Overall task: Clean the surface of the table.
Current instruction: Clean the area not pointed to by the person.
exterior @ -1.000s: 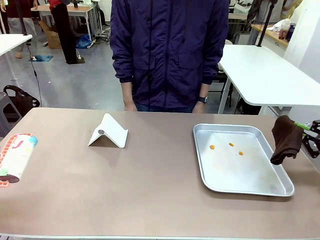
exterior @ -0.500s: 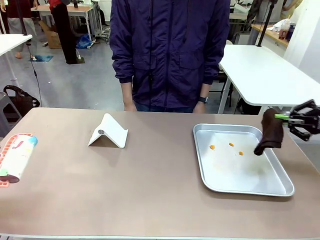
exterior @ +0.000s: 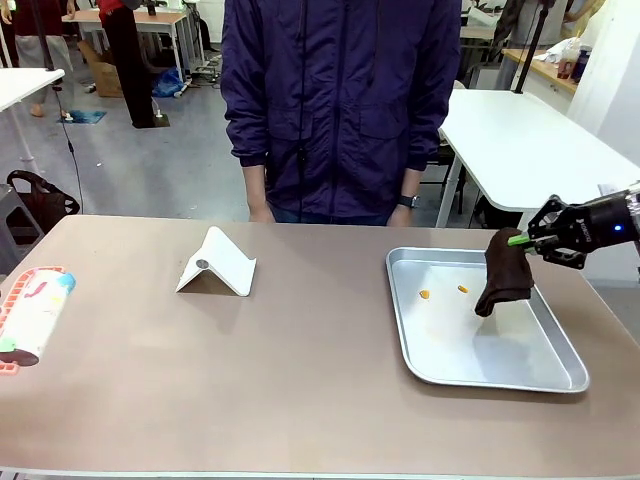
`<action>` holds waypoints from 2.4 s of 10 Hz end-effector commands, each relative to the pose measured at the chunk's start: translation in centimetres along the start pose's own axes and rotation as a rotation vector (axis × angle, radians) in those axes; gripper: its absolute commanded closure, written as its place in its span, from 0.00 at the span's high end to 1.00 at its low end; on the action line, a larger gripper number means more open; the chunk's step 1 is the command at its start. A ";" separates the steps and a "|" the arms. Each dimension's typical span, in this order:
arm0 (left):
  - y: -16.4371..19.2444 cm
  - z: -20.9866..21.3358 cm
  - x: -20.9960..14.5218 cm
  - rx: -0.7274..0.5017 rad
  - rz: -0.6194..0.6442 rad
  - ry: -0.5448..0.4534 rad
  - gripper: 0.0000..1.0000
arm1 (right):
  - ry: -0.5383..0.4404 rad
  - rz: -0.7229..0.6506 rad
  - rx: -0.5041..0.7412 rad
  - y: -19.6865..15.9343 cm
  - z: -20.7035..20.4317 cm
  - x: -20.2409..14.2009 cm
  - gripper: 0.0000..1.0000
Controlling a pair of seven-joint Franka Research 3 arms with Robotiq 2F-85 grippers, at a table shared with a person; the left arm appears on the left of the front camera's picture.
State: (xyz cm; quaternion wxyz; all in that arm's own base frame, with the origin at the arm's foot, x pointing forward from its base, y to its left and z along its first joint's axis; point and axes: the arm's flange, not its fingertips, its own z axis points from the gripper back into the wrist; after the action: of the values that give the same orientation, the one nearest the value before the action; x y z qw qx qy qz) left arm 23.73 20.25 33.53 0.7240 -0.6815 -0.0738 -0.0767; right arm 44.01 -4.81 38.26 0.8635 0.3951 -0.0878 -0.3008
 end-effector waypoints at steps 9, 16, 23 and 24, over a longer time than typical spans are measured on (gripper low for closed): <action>-0.3 0.0 0.2 -0.005 0.006 -0.006 0.21 | 0.051 0.227 -0.264 -1.1 -8.7 4.8 0.00; -0.3 0.0 0.2 -0.005 0.006 -0.006 0.21 | 0.181 0.271 -0.234 -0.9 -15.0 2.4 0.00; -0.3 0.0 0.2 -0.005 0.006 -0.006 0.21 | 0.311 0.354 -0.116 0.0 -20.1 -1.8 0.00; -0.3 0.0 0.2 -0.005 0.006 -0.006 0.21 | 0.334 0.364 -0.109 0.1 -20.7 -2.5 0.00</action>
State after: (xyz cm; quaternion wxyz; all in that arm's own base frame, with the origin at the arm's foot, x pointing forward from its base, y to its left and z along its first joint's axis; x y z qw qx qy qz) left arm 23.73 20.26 33.54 0.7241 -0.6814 -0.0738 -0.0768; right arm 50.94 7.86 27.27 0.9298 0.3544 -0.0192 -0.0975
